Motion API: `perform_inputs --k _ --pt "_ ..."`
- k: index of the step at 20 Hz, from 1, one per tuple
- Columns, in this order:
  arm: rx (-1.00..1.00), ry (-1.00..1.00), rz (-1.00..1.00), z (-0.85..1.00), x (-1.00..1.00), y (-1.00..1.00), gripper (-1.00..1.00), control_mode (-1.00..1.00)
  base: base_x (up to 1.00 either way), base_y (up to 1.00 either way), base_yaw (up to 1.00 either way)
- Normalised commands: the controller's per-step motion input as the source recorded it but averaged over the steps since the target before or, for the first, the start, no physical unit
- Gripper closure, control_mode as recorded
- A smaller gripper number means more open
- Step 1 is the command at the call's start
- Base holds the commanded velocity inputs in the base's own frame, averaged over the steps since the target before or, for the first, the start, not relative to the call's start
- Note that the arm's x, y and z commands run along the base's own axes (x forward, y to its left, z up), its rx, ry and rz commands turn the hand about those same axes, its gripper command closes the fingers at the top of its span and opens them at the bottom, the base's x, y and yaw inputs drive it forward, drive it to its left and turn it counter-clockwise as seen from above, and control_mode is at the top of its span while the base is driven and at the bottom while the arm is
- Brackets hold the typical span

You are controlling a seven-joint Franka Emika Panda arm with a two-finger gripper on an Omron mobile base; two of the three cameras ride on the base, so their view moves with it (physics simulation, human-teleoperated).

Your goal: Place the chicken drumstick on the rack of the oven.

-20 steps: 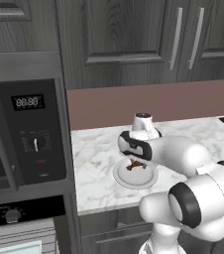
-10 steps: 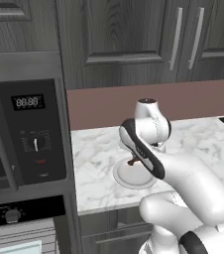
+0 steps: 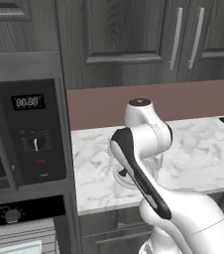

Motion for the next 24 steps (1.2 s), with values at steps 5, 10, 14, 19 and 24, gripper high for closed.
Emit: perform_inputs --k 5,10,14,19,24 --pt "-0.01 -0.14 0.09 0.09 -0.88 0.87 1.00 -1.00 0.00 0.00 0.00" --pt "-0.09 -0.06 0.22 -0.04 -0.54 1.00 1.00 -1.00 0.00 0.00 0.00" --pt "-0.07 -0.05 0.23 -0.27 -0.03 1.00 1.00 -1.00 0.00 0.00 0.00" --pt "0.00 -0.02 0.21 -0.34 0.00 1.00 1.00 -1.00 0.00 0.00 0.00" --pt "0.04 0.00 0.03 -0.13 -0.01 0.35 1.00 -1.00 0.00 0.00 0.00"
